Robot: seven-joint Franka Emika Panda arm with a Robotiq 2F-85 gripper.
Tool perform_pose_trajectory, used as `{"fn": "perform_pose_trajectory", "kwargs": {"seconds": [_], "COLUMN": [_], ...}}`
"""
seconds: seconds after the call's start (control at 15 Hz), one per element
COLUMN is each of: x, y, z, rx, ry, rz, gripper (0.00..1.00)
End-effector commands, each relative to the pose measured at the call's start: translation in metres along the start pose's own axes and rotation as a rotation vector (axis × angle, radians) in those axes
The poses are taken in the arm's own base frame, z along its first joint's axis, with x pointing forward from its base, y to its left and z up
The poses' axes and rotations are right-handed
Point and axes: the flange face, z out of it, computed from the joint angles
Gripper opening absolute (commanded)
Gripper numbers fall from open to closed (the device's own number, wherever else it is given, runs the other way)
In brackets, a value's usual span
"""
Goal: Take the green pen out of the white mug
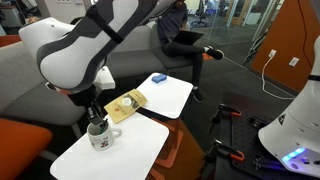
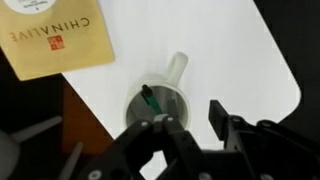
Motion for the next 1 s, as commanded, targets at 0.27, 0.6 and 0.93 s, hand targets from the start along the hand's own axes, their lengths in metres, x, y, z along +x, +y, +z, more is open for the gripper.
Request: {"fn": "perform_pose_trajectory", "kwargs": {"seconds": [0.27, 0.6, 0.93], "x": [0.027, 0.043, 0.049], "y": [0.028, 0.032, 0.040], "z": [0.021, 0.034, 0.045], "rx": [0.051, 0.063, 0.063], "ry": [-0.077, -0.101, -0.128], "rz": [-0.157, -0.191, -0.194], "gripper": [0.41, 0.49, 0.43]}}
